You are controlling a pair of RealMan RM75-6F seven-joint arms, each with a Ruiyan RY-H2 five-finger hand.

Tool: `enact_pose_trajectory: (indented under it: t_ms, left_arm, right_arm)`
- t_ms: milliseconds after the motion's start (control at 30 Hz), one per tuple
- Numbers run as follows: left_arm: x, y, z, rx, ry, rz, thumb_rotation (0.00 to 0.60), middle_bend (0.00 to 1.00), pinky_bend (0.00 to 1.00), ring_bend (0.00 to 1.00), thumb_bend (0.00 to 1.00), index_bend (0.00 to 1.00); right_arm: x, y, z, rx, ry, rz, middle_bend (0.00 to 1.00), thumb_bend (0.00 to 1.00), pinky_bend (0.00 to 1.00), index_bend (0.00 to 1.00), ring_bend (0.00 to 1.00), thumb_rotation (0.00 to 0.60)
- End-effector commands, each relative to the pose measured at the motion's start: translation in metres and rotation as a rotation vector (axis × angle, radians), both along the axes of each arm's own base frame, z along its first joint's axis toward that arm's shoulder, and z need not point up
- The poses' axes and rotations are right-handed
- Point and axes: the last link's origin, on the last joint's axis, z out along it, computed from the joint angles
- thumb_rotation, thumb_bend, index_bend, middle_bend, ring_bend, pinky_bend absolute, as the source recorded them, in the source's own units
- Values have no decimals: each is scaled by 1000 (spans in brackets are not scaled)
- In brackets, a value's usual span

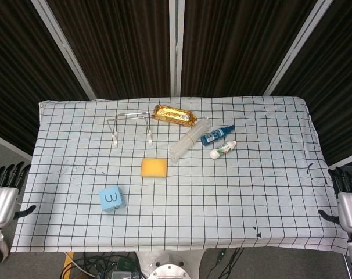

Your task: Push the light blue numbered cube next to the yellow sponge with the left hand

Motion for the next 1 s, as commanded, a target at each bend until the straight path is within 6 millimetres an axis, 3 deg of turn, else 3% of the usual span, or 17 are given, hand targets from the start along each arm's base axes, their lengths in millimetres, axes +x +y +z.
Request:
enact_pose_trajectory:
  t_ms: [33,633,700,767,900,1000]
  left_arm:
    - [3,0,1,3,0,-8,600,0,1,0,1,53]
    - [14,-1,0,-13,10,-16,600,0,4,0,1,53]
    - [16,-2,1,-9,4,-17,600,14,64,9,2,53]
    - [17,-2,2,21,17,-27,600,136,234,122,18,53]
    - [20,-5,-4,11,20,-3,600,644,693,634,174,76]
    - [24,-6,-7,-15,21,-12,600,814,819,808,324,146]
  right_arm:
    - [0,0,0,-3,-3,3,0,0,0,0,0,600]
    - [4,-1,4,-12,-30,26,0,0,0,0,0,600]
    - [4,0,4,-6,-28,29,0,0,0,0,0,600]
    - [5,0,6,-11,-25,38,0,0,0,0,0,600]
    - [6,-1,10,-25,-33,44,0,0,0,0,0,600]
    - [6,-1,11,-26,-34,42,0,0,0,0,0,600]
